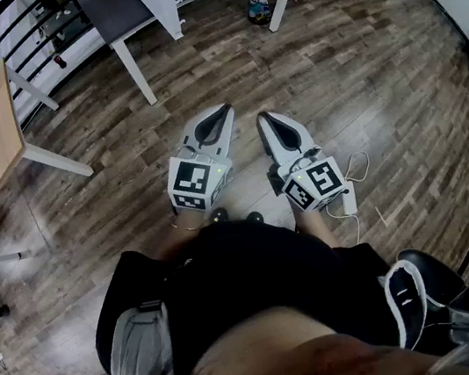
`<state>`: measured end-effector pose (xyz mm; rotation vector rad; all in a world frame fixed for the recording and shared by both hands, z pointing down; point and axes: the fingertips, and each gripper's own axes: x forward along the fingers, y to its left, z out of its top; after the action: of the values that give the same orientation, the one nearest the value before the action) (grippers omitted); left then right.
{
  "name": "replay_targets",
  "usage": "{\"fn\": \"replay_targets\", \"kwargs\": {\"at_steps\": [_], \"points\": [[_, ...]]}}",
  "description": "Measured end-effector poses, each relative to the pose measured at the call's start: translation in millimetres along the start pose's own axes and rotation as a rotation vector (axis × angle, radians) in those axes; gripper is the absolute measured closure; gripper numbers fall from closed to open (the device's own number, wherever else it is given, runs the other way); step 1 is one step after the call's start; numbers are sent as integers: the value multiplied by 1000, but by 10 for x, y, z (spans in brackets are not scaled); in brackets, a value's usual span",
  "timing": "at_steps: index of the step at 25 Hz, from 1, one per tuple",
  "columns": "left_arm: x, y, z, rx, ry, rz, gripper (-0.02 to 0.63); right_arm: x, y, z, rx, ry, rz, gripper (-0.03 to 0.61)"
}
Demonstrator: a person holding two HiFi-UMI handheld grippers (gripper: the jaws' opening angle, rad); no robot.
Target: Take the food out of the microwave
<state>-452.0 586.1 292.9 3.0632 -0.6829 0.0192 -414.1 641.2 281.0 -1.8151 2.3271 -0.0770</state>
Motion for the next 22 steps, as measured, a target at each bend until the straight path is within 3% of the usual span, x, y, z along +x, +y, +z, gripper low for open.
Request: {"fn": "replay_targets", "kwargs": {"at_steps": [22], "points": [[225,-512,50,29,5,-18,607,-320,-310,73,47,-37,12,581]]}}
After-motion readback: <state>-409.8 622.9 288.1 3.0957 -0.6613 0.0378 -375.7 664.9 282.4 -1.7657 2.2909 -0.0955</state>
